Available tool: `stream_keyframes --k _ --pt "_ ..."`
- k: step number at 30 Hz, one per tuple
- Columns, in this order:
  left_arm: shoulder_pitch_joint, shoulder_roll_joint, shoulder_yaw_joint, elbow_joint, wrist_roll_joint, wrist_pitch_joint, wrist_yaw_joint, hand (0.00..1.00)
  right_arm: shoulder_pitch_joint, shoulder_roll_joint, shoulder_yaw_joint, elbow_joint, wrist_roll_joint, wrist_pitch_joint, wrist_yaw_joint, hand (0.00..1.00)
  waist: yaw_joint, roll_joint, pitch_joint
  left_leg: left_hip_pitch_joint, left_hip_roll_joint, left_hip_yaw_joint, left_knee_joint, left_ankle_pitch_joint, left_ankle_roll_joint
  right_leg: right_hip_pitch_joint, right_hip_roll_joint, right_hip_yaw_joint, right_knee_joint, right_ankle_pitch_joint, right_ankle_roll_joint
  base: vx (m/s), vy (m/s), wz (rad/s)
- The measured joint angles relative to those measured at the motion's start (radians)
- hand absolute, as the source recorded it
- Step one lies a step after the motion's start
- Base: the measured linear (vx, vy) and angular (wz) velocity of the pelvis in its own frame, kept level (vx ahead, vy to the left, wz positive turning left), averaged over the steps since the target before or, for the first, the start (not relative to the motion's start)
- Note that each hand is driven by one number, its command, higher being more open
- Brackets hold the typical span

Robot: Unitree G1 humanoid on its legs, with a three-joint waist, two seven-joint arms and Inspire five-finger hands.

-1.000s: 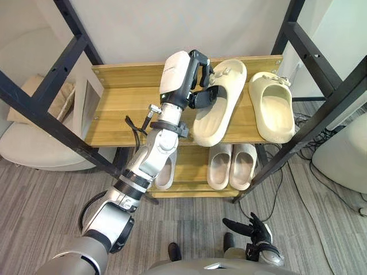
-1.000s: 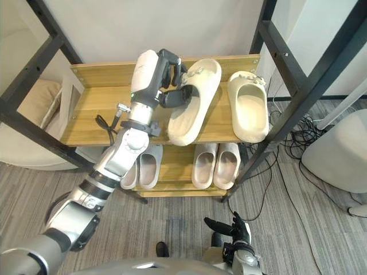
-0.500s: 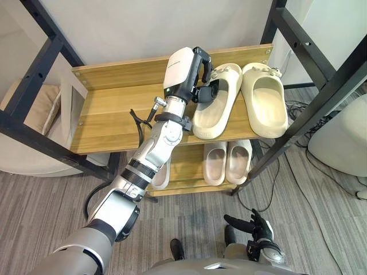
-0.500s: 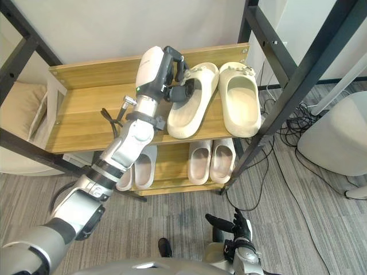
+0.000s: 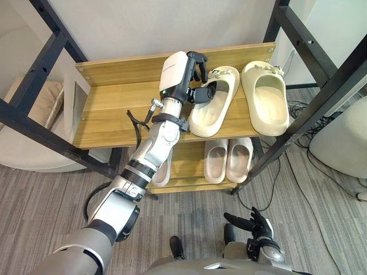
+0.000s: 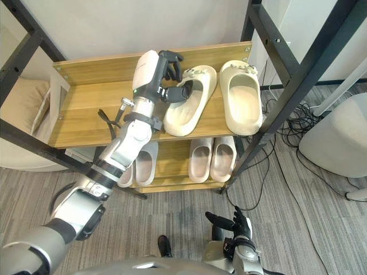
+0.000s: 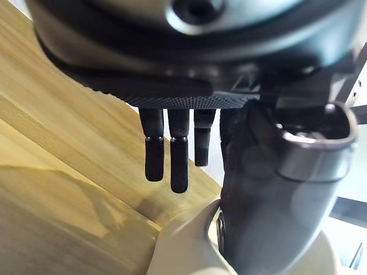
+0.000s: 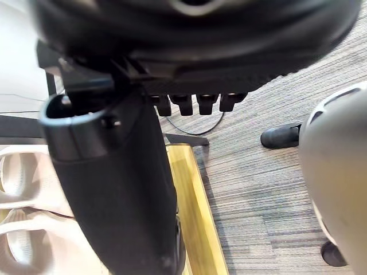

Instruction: Organize the slippers on the shoe rack

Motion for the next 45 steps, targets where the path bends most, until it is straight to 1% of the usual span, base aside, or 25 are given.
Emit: stream_keyframes --k 3,7,11,16,25,30,34,35,38,39,41,43,45 --pt "0.004 0.000 0.000 -0.004 -0.035 -0.003 -0.004 1.00 -0.004 0.000 0.004 0.006 0.000 0.001 0.001 1.00 0.000 -0.003 0.002 0.001 0.000 -0.006 0.000 0.000 0.000 0.005 0.000 -0.007 0.000 0.000 0.000 -0.01 0.004 0.06" --pt "0.036 -0.014 -0.001 -0.056 -0.083 -0.002 -0.017 1.00 -0.004 -0.002 0.006 0.010 0.000 0.001 0.001 1.00 0.005 -0.003 0.002 0.000 0.000 -0.008 0.000 0.000 0.000 0.006 -0.002 -0.003 0.001 0.000 0.001 -0.01 0.001 0.01" --pt "0.041 -0.038 -0.008 -0.100 -0.132 -0.003 -0.022 1.00 -0.004 -0.004 0.006 0.016 0.000 0.002 0.001 1.00 0.019 -0.003 0.002 0.001 0.000 -0.011 0.000 0.001 0.000 0.009 -0.003 -0.004 0.001 0.001 0.002 -0.01 0.002 0.01" --pt "0.041 -0.044 -0.022 -0.180 -0.180 -0.026 -0.025 1.00 -0.004 -0.006 0.006 0.022 0.000 0.003 0.002 1.00 0.026 -0.003 0.002 0.008 -0.001 -0.014 0.001 0.001 0.000 0.018 -0.003 -0.006 0.001 -0.001 0.004 -0.01 0.005 0.01" --pt "0.074 -0.074 -0.023 -0.264 -0.259 -0.047 -0.025 1.00 -0.005 -0.011 0.007 0.034 0.004 0.005 0.001 1.00 0.032 0.007 -0.005 0.021 -0.001 -0.034 0.001 0.003 -0.001 0.040 -0.003 -0.024 0.004 -0.011 0.005 -0.02 0.002 0.06" --pt "0.156 -0.077 -0.022 -0.400 -0.358 -0.078 -0.024 1.00 -0.006 -0.018 0.009 0.052 0.005 0.005 0.000 1.00 0.055 0.015 -0.010 0.023 0.001 -0.048 0.001 0.003 -0.001 0.041 -0.003 -0.038 0.025 -0.028 0.006 -0.02 0.003 0.07" --pt "0.227 -0.079 -0.019 -0.478 -0.446 -0.105 -0.024 1.00 -0.007 -0.020 0.016 0.054 0.005 0.007 -0.001 1.00 0.058 0.015 -0.012 0.026 0.001 -0.061 0.001 0.004 -0.002 0.052 -0.003 -0.051 0.025 -0.032 0.006 -0.02 0.004 0.10" --pt "0.258 -0.082 -0.018 -0.500 -0.478 -0.121 -0.026 1.00 -0.007 -0.022 0.020 0.056 0.005 0.009 -0.001 1.00 0.062 0.015 -0.014 0.026 0.002 -0.063 0.001 0.004 -0.003 0.052 -0.003 -0.053 0.025 -0.033 0.006 -0.02 0.004 0.05" --pt "0.340 -0.099 -0.018 -0.536 -0.575 -0.140 -0.041 1.00 -0.006 -0.024 0.021 0.069 0.006 0.019 -0.001 1.00 0.080 0.015 -0.027 0.025 0.002 -0.066 0.001 0.004 -0.003 0.054 -0.003 -0.056 0.025 -0.034 0.006 -0.02 0.006 0.04" --pt "0.380 -0.103 -0.020 -0.555 -0.621 -0.142 -0.046 1.00 -0.006 -0.025 0.023 0.074 0.006 0.021 -0.001 1.00 0.082 0.014 -0.032 0.025 0.002 -0.068 0.001 0.004 -0.003 0.055 -0.003 -0.059 0.025 -0.035 0.006 -0.02 0.007 0.04" --pt "0.421 -0.106 -0.022 -0.574 -0.648 -0.143 -0.051 1.00 -0.005 -0.026 0.029 0.075 0.006 0.023 -0.002 1.00 0.084 0.013 -0.036 0.024 0.002 -0.071 0.001 0.005 -0.004 0.056 -0.003 -0.062 0.025 -0.035 0.006 -0.02 0.004 0.06" --pt "0.479 -0.108 -0.039 -0.583 -0.724 -0.143 -0.075 1.00 -0.003 -0.026 0.031 0.077 0.017 0.024 -0.003 1.00 0.091 0.009 -0.041 0.025 0.002 -0.086 0.001 0.006 -0.005 0.066 -0.003 -0.076 0.025 -0.038 0.006 -0.03 0.004 0.17" --pt "0.520 -0.110 -0.046 -0.593 -0.768 -0.143 -0.094 1.00 -0.003 -0.030 0.051 0.088 0.020 0.026 -0.005 1.00 0.095 0.004 -0.048 0.026 0.002 -0.092 0.001 0.006 -0.005 0.070 -0.002 -0.082 0.025 -0.041 0.006 -0.03 0.004 0.12"
